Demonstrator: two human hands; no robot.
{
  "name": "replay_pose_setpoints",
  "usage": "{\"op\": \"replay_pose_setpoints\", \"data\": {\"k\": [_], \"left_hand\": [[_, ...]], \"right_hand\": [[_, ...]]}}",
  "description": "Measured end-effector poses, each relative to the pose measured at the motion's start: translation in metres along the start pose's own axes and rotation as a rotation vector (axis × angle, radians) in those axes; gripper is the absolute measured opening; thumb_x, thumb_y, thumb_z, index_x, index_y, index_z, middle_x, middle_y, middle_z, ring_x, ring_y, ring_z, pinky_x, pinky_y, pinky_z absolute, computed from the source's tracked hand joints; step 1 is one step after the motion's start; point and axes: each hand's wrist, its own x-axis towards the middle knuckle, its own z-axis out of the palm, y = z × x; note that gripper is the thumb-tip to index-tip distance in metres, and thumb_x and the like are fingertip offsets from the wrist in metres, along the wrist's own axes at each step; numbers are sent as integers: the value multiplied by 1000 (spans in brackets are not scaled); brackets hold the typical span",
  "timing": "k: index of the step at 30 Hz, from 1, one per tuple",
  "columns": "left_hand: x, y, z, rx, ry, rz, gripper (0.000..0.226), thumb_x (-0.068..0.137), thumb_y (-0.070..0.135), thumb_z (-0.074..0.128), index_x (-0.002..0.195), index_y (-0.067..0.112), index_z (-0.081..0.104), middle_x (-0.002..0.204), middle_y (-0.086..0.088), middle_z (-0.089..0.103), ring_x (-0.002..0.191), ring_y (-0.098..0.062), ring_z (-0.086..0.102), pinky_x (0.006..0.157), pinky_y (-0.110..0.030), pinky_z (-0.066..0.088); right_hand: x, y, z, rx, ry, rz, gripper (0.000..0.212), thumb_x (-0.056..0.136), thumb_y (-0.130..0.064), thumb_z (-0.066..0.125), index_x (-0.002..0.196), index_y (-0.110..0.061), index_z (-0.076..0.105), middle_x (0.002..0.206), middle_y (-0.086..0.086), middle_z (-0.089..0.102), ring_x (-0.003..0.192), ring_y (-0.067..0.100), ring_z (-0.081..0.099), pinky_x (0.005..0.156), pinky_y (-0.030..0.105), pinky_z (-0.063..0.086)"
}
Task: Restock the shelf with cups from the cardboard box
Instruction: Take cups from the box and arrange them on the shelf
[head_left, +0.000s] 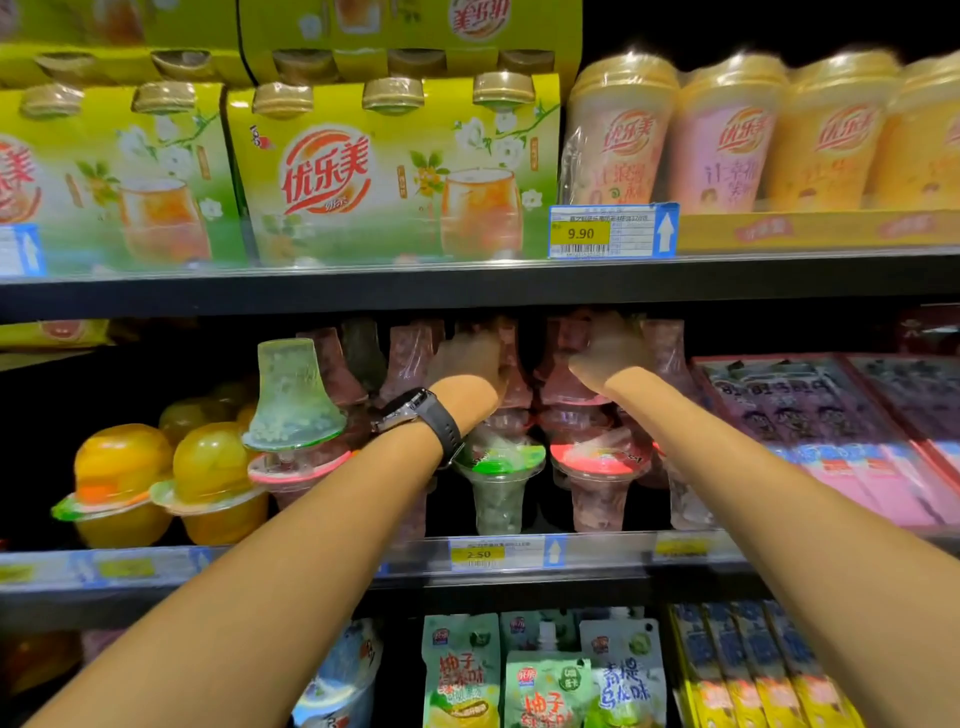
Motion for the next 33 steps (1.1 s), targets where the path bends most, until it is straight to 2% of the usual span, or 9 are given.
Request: {"op": "replay_pose_setpoints", "data": {"k": [5,7,8,10,13,16,22,28,33], "left_hand": [[-5,1,-2,12,-29,-15,33,94,24,60,123,7,59,117,-18,65,108,-40,62,83,-40,50],[-14,-1,-8,10,-93,11,29,95,23,58,119,8,62,113,-16,66,106,-36,62,78,-37,47],[-24,-3,-12,23,-102,36,21,96,24,55,104,7,63,107,-14,65,103,-35,62,74,-34,43],[-51,-11,-20,68,59,147,25,95,32,53,85,9,51,95,-13,61,93,-35,60,67,-33,35],[-94,-24,-15,138,359,396,39,88,48,56,114,19,54,99,-5,58,87,-30,56,67,-37,39],[-109,-33,9,141,206,485,45,90,52,56,126,27,53,112,1,55,98,-25,53,77,-35,40],[-124,-39,8,43,214,459,57,91,51,58,140,26,45,125,2,51,111,-23,48,91,-34,42],[-169,-150,-26,-163,541,271,37,86,37,65,120,22,59,112,0,54,100,-23,51,79,-37,44],[-168,-244,-27,28,397,110,55,80,57,56,123,23,55,114,-3,53,102,-29,52,80,-42,42]], "right_hand": [[-15,-8,-9,-24,-60,-32,42,89,-33,63,124,-13,55,124,14,59,116,34,54,93,35,44],[-25,-7,-18,-57,-55,-20,23,90,-30,62,92,-7,59,93,13,63,102,35,59,80,34,45],[-34,-3,-21,-78,-57,-3,30,91,-28,60,73,-5,50,73,10,57,87,35,59,69,32,42],[-59,10,-26,-81,10,-77,39,88,-26,62,62,-8,40,60,5,42,65,29,49,55,32,33],[-100,31,-26,-141,99,-393,34,81,-42,67,100,-15,62,89,2,53,88,24,53,69,35,45],[-118,42,-19,-292,-59,-475,46,80,-51,66,120,-29,59,111,-6,54,108,18,52,83,35,50],[-131,41,-16,-264,-22,-443,57,78,-41,73,130,-26,54,123,-4,49,116,17,48,92,33,47],[-159,-24,6,-27,60,-590,47,79,-31,73,124,-21,59,120,-5,51,113,15,51,93,33,46],[-168,-91,57,-103,-44,-603,53,78,-33,76,127,-21,60,127,-1,57,118,22,51,96,41,46]]}}
